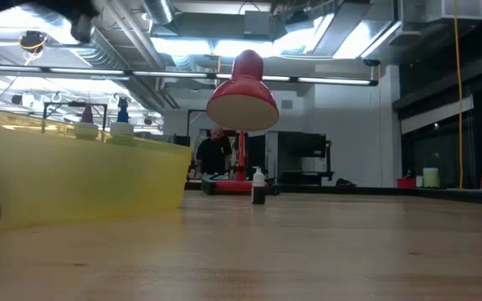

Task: Pick & Place food coloring
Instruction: Put the small purple food coloring bottle into the yellow bin

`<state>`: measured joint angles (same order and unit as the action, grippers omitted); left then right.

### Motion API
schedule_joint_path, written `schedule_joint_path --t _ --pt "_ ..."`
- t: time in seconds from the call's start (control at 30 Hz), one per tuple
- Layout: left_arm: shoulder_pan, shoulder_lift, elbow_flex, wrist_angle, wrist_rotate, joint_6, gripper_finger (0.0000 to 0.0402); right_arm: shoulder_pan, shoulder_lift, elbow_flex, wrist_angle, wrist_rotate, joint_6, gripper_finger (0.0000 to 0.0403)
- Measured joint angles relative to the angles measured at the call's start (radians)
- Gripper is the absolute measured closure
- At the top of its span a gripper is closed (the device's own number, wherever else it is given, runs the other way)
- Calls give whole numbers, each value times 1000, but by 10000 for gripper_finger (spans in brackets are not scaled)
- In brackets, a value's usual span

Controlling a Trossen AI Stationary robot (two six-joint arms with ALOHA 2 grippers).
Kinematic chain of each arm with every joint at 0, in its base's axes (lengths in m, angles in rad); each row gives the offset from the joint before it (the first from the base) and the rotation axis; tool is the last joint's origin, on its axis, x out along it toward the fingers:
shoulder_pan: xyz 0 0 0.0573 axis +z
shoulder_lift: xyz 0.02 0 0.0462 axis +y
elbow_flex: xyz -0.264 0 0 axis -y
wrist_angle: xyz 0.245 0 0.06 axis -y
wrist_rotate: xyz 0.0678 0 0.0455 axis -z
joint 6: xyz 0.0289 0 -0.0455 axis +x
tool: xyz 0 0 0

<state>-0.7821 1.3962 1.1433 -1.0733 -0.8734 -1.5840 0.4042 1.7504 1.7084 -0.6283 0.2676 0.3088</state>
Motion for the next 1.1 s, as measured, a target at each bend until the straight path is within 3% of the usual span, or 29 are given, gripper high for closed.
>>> schedule_joint_path --t 0.27,0.63,0.9,1.1 --pt "-72 32 -138 0 51 -244 339 0 0 0 -26 0 -3 179" --pt "-158 174 -173 -76 136 -525 339 -1 0 0 -57 0 -2 179" --pt "-207 294 -173 -78 191 -646 339 -1 0 0 -55 1 2 179" --pt "-211 348 -173 -70 195 -655 339 -1 0 0 -54 1 3 179"
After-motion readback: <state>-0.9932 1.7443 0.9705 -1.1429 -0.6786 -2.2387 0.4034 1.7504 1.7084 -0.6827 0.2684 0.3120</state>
